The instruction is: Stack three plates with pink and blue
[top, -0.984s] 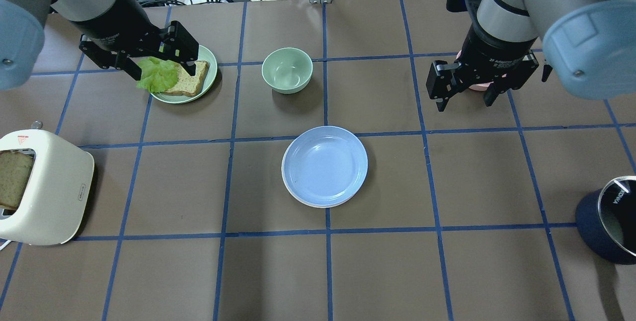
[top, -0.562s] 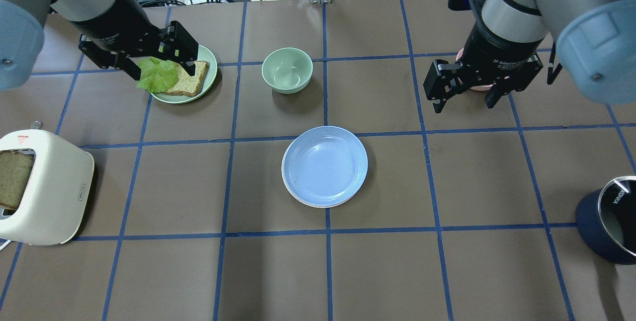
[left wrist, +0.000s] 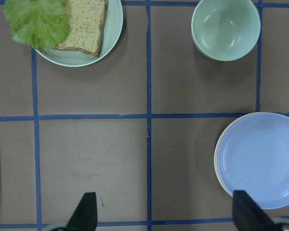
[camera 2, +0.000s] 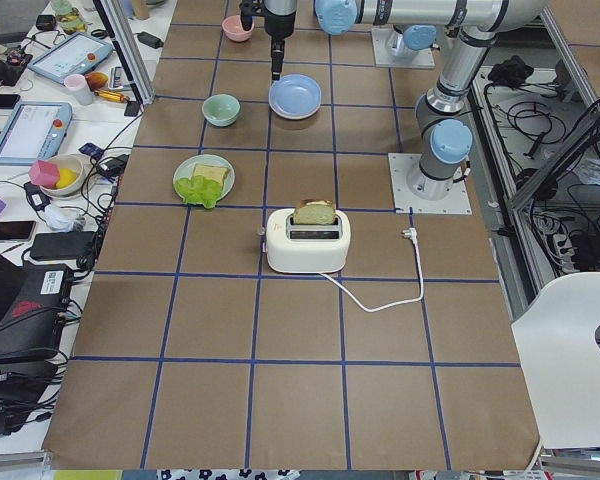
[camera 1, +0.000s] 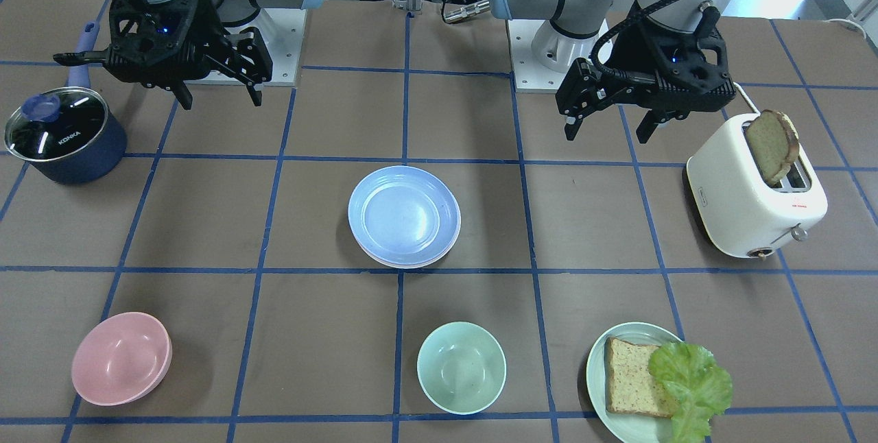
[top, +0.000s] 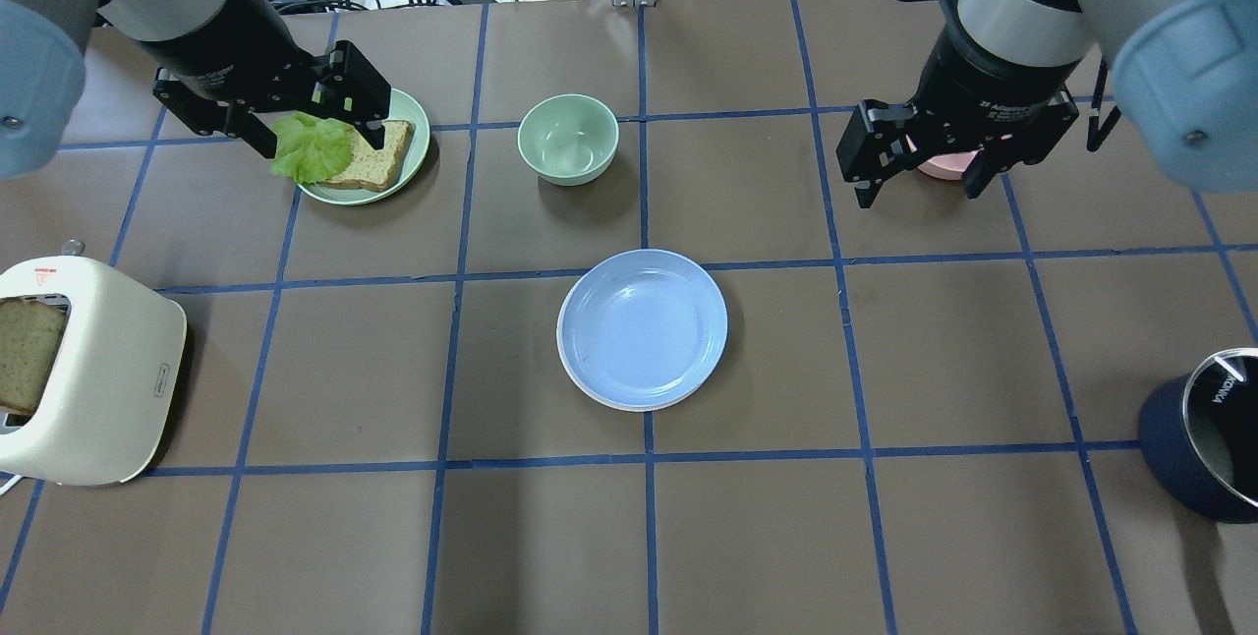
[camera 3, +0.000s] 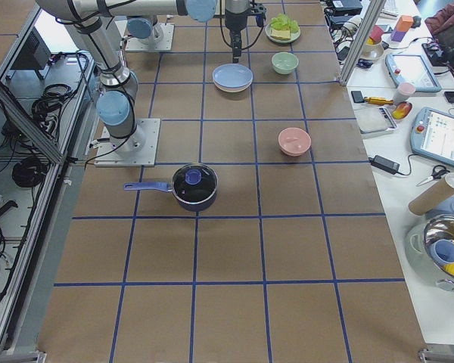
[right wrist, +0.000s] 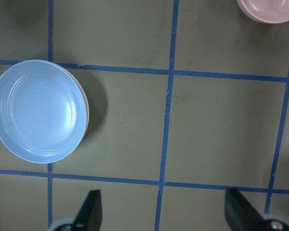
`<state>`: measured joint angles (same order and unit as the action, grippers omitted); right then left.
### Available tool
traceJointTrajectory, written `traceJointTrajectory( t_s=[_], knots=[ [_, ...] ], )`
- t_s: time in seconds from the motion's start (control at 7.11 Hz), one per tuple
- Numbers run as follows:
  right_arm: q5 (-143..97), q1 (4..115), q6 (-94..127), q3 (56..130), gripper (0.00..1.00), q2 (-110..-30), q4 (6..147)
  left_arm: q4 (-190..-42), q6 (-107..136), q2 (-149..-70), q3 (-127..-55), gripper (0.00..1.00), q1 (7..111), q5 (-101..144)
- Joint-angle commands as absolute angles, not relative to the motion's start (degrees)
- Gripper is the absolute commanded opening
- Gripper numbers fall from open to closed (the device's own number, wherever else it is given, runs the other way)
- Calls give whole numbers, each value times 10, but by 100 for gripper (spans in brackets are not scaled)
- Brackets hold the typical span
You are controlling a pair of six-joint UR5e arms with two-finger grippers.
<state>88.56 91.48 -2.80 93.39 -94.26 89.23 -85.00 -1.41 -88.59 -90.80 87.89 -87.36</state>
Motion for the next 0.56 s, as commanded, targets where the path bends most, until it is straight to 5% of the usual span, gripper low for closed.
traceJointTrajectory(
  t_s=[0.0, 0.42],
  knots=[
    [886, 915, -28, 933, 90, -941, 892, -850, -14, -886, -908, 100, 878, -874],
    [883, 915, -27, 933, 90, -940, 894, -851, -14, -886, -908, 100, 878, -874]
  ],
)
